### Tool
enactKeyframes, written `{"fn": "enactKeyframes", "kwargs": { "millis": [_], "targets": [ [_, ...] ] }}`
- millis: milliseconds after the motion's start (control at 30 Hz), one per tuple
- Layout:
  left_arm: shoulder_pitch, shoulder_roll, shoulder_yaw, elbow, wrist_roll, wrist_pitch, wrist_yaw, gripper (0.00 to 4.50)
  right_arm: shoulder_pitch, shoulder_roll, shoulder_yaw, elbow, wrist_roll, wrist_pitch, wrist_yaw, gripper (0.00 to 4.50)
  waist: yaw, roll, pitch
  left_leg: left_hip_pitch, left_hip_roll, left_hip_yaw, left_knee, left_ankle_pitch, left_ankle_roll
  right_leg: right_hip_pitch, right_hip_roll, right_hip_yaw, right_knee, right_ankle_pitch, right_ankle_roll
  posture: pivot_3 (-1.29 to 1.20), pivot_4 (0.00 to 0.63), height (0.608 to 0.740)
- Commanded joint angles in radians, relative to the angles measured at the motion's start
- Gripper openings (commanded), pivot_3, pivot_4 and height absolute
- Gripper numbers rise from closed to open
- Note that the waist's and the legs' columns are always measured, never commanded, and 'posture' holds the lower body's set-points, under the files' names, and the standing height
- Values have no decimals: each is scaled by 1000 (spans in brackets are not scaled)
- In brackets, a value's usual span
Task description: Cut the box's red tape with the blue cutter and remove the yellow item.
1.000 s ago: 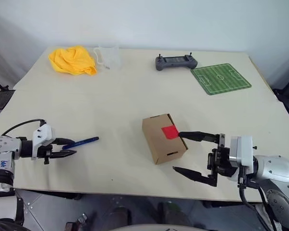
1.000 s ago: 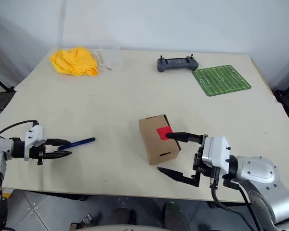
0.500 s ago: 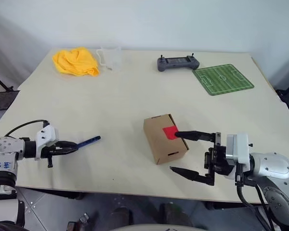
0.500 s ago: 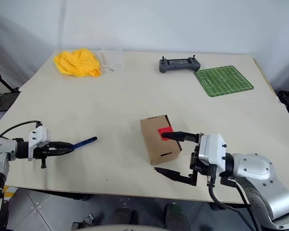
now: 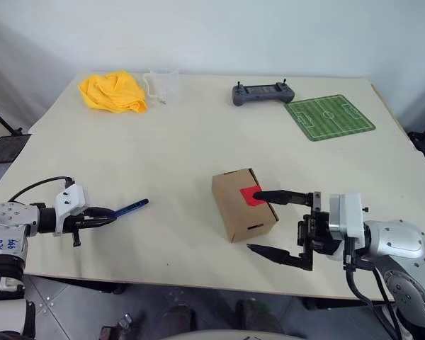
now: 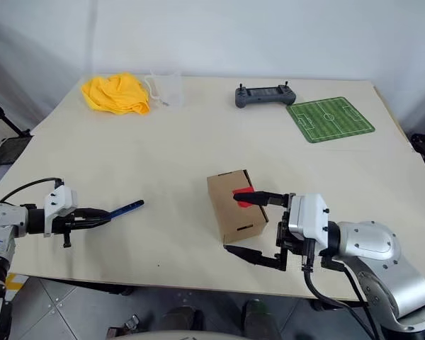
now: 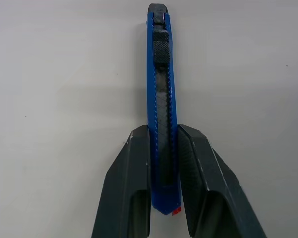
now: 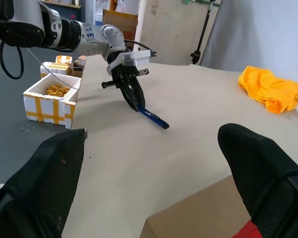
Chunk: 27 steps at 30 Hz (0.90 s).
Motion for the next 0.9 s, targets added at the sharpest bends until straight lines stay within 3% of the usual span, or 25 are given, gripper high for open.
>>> {"fn": "enactKeyframes", "kwargs": {
  "millis": [33, 200, 367, 533, 733, 833, 900],
  "targets": [
    [37, -14, -9, -59, -5, 35, -6, 445, -4, -10, -6, -19, 29, 7, -3, 4500, 1, 0, 0, 0, 0, 0, -1, 0, 0, 0, 0, 0, -1, 0, 0, 0, 150, 740],
    [85, 25, 7, -399, -134, 176, -130, 445, 26, -51, -59, -48, 79, 43, 3, 4500, 2, -10, 5, -5, 0, -2, -5, 0, 0, -2, -2, -3, -8, 0, 0, 0, 150, 740],
    [133, 55, -129, -853, -150, 383, -165, 445, 174, -143, -180, -121, 187, 128, 15, 4500, 2, -11, 6, -9, 0, -3, -12, -3, 1, -5, -2, -5, -12, 0, 0, 0, 150, 740],
    [77, -54, -304, -1008, -50, 493, -66, 445, 349, -186, -228, -162, 142, 165, 1, 4500, 6, -10, 6, -10, -2, -1, -11, -8, 7, -4, -2, -6, -16, 0, 0, 0, 150, 740],
    [-18, -197, -474, -1112, 38, 753, 81, 445, 495, -188, -261, -226, 84, 202, -64, 4500, 6, -15, 9, -11, -4, 1, -4, -9, 9, -1, -2, -5, -17, 2, 6, 0, 150, 740],
    [-44, -237, -539, -1139, 69, 837, 121, 445, 543, -180, -258, -249, 62, 215, -99, 3865, 4, -17, 10, -9, -4, 2, -1, -8, 8, 0, -1, -3, -17, 2, 8, 0, 150, 740],
    [-43, -246, -564, -1169, 77, 905, 147, 445, 568, -174, -248, -268, 32, 220, -132, 3174, 3, -17, 10, -6, -4, 2, -1, -6, 8, 1, 0, -2, -15, 2, 9, 0, 150, 740]
  ]
}}
